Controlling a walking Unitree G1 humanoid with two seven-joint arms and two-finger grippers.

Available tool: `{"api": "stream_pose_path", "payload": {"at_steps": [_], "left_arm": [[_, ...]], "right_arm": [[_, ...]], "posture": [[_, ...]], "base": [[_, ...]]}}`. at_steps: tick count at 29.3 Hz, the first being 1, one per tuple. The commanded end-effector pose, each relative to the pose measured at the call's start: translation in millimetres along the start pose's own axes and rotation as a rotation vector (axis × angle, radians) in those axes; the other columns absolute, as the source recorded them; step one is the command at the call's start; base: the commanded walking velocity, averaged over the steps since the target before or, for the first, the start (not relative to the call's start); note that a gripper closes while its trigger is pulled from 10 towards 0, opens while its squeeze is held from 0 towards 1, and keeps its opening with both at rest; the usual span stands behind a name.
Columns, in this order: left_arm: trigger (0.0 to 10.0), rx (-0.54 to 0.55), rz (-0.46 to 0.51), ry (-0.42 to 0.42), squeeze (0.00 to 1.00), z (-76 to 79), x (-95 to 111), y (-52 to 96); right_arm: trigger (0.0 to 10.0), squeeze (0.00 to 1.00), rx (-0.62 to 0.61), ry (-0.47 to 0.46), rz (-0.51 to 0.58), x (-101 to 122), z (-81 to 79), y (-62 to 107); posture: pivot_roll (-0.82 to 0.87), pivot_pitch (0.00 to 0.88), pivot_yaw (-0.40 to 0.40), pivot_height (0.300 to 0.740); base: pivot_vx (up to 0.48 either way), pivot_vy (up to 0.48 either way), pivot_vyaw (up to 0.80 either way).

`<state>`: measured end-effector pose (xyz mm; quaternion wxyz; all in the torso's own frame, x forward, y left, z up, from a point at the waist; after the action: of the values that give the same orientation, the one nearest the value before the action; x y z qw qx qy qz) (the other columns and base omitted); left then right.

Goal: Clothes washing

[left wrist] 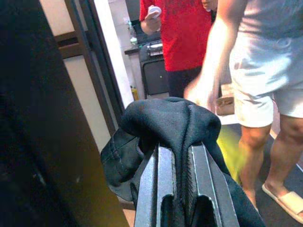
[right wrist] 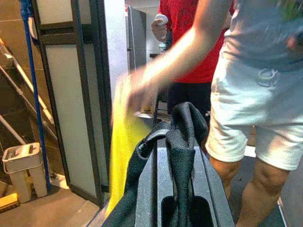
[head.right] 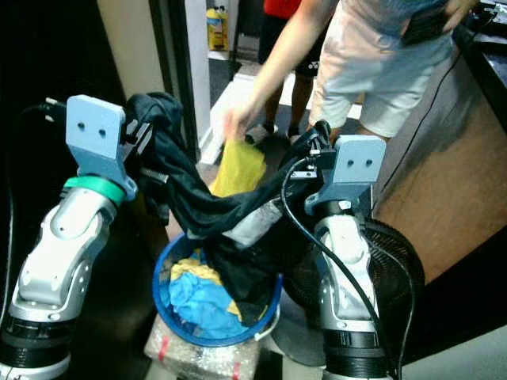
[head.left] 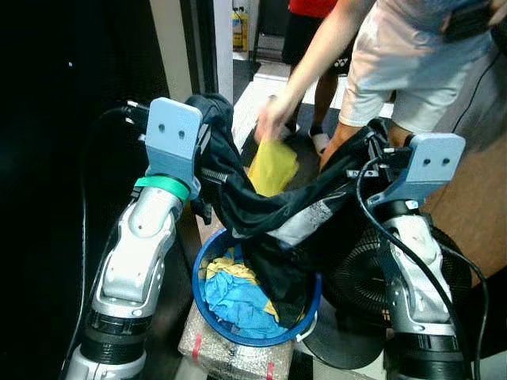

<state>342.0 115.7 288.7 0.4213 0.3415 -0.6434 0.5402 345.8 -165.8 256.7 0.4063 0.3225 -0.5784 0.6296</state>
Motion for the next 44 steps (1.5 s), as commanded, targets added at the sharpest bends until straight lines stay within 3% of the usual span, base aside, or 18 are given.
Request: {"api": "stream_pose_path", "payload": {"at_steps": [1,8,33,39,44], "left_arm": [[10.0,0.003,0.008,-0.007,0.0,-0.7,2.8,1.9],[10.0,0.04,-0.052,0.005,0.0,-6.7,-8.6,3.1],[10.0,0.04,-0.054,0.029,0.0,-3.4,-10.4,3.0],[10.0,0.042,-0.059,0.026,0.0,-3.7,-11.1,2.9],[10.0,0.04,-0.062,0.021,0.0,-4.4,-10.4,3.1]], "right_arm": [[10.0,0.0,-0.005,-0.015,0.003,-0.3,-0.3,1.2],[10.0,0.0,-0.013,0.005,-0.013,-5.1,0.0,2.6],[10.0,0.0,-0.007,0.012,-0.012,-7.2,-1.5,2.8],[10.0,0.0,-0.034,-0.011,-0.035,-10.9,2.9,1.5],[10.0,0.0,-0.116,-0.112,-0.051,-12.7,13.1,-0.1]], "posture": [[0.09,0.064,0.03,0.74],[0.09,0.058,0.028,0.74],[0.09,0.041,0.027,0.74],[0.09,0.047,0.031,0.74],[0.1,0.051,0.036,0.74]], "base": [[0.0,0.0,0.0],[0.0,0.0,0.0],[0.0,0.0,0.0],[0.0,0.0,-0.8],[0.0,0.0,-0.8]]}}
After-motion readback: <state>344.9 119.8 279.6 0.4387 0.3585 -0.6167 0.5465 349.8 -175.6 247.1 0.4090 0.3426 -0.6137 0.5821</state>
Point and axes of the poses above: a point about 5 cm out from each wrist's last joint towards the gripper, its own y axis pointing back from the gripper into the wrist, its own x axis along the axis of the wrist's last joint, z = x × y, the point moved 3 cm from there along -y, pointing out of the wrist towards the gripper, and after that the axes turned 8 degrees about y, right-handed, at the moved point
